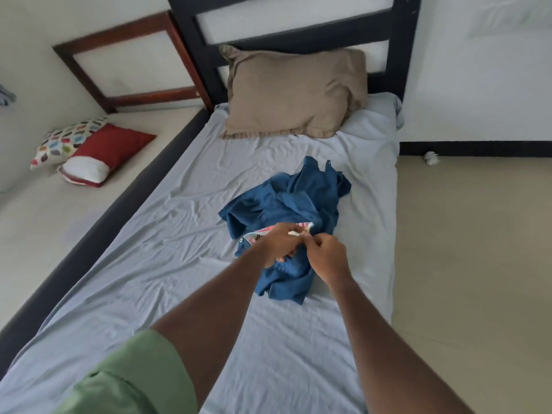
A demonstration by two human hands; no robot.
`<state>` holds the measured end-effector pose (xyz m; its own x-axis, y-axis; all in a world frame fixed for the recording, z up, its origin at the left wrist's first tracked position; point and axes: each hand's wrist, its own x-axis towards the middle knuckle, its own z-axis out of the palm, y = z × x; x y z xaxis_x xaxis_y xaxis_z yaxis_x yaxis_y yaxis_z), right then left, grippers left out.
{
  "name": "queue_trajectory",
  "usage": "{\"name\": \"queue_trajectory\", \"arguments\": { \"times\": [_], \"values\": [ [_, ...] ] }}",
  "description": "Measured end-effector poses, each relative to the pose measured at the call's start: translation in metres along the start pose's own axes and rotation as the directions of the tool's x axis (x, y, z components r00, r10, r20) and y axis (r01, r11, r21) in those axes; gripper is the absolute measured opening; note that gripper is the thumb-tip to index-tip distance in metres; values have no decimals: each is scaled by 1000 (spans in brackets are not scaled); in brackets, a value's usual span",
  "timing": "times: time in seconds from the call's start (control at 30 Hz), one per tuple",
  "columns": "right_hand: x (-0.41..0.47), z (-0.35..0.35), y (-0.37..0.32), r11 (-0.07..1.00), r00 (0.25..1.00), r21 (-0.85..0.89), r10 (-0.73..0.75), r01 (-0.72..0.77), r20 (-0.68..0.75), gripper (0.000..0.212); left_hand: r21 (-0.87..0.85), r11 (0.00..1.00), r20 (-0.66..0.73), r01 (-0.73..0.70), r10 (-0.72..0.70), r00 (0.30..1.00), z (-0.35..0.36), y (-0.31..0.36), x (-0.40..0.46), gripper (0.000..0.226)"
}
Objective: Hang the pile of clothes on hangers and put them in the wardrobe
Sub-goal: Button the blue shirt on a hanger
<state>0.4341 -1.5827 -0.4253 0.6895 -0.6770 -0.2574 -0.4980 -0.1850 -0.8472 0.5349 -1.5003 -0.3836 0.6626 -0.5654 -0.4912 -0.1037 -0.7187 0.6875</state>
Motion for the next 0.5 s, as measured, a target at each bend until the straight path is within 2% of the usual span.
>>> {"name": "queue_trajectory", "arguments": {
  "times": [0.07,0.13,0.2,0.27,0.37,0.43,0.5],
  "values": [
    [-18,7,6,993,997,116,47,-39,-63,39,-4,999,14,-53,53,998,7,-17,-17,21],
    [-34,15,10,991,993,120,69,-57,-93,43,-18,991,4,-136,136,991,13,-34,-34,15],
    [-61,31,8,994,987,103,60,-45,-146,30,-23,973,7,-230,230,973,13,-59,-57,12],
    [-89,50,0,997,973,70,5,11,-231,18,-36,948,-4,-316,316,949,8,-82,-76,18],
    [-130,73,-25,978,963,148,-108,148,-246,26,-115,905,-70,-411,405,912,-23,-105,-100,12],
    [-148,84,-49,964,951,171,-155,205,-269,24,-171,854,-127,-491,475,871,-54,-118,-110,13],
    [-155,90,-68,946,935,213,-171,243,-310,21,-289,811,-155,-509,485,861,-81,-129,-118,18]
  ]
}}
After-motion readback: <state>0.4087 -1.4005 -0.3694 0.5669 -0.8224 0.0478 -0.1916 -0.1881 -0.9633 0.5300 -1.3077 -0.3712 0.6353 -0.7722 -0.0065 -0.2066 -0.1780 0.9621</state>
